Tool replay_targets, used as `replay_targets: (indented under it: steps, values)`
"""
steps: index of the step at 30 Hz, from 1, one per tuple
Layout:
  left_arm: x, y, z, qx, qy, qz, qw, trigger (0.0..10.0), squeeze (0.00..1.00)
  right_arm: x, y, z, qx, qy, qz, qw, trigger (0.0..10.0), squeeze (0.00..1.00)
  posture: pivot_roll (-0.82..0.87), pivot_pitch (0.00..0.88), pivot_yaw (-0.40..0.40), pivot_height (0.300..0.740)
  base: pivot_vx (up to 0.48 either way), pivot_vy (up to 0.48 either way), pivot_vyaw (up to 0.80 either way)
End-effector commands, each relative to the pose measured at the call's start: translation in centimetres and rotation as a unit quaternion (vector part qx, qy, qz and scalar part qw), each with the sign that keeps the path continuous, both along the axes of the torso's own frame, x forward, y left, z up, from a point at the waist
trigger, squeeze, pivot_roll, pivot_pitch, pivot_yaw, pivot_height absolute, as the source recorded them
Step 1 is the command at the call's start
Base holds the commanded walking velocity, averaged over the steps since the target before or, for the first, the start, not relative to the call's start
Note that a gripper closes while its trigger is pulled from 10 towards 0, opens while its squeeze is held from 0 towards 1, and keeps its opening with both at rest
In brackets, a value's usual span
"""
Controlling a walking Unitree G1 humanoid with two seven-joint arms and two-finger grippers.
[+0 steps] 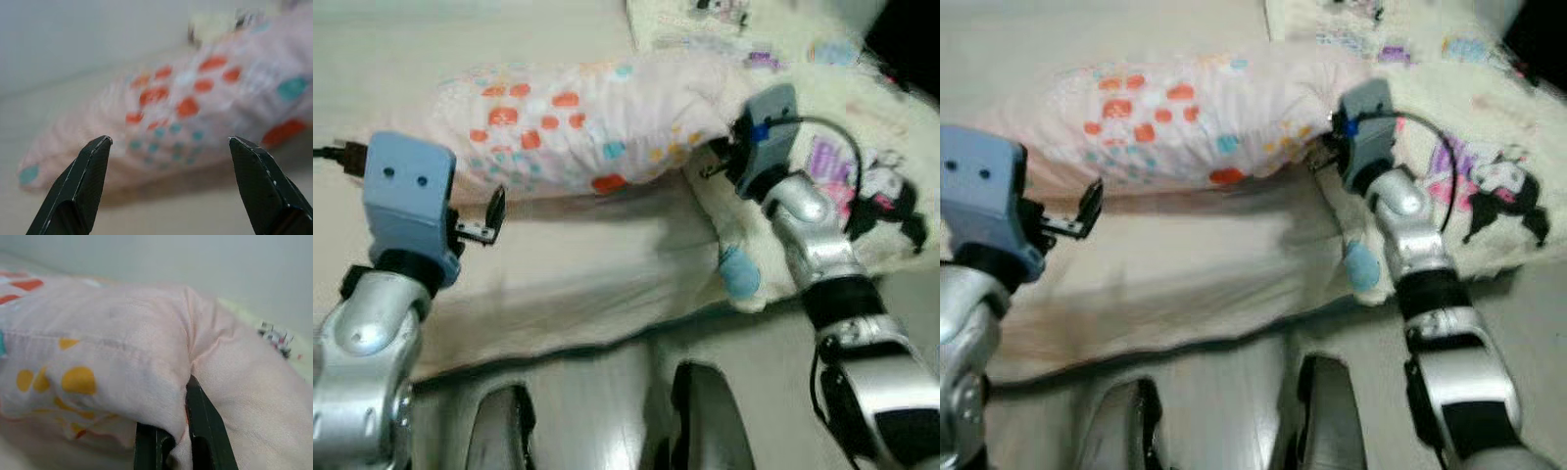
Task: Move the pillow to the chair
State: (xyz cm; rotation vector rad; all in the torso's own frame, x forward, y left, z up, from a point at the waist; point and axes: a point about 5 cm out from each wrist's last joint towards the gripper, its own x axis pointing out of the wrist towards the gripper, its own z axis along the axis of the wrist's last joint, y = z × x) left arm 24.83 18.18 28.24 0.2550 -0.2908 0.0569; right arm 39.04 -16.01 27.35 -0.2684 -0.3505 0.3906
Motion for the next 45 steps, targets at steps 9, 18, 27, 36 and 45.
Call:
replay_targets:
  steps: [9,18,27,36,45]
  values:
    - [2.1,-0.7,-1.5,-0.057,-0.006,0.005,0.998,10.0,0.0,-1.9,1.2,-0.2,0.034,0.026,0.052,0.998,0.0,0.0,-0.06,0.0,-0.07,0.558,0.0,0.0,0.0]
    - [2.2,1.6,-5.2,-0.077,0.04,0.046,0.995,10.0,0.0,-2.0,1.0,-3.0,0.046,0.067,0.038,0.996,0.0,0.0,-0.04,0.0,-0.055,0.587,0.0,0.0,0.0]
    - [2.1,2.1,-8.6,-0.082,0.077,0.061,0.992,10.0,0.0,-2.0,1.0,-3.2,0.064,0.078,0.031,0.994,0.0,0.0,-0.04,0.0,-0.066,0.612,0.0,0.0,0.0]
    - [2.1,2.2,-10.3,-0.092,0.098,0.072,0.988,10.0,0.0,-2.1,1.3,-4.2,0.07,0.092,0.037,0.993,0.0,0.0,-0.03,0.0,-0.072,0.65,-0.107,0.0,0.0]
    - [2.2,2.4,-10.6,-0.098,0.083,0.07,0.989,10.0,0.0,-2.1,1.3,-4.0,0.071,0.087,0.036,0.993,0.0,0.0,-0.04,0.0,-0.072,0.684,-0.373,0.0,0.0]
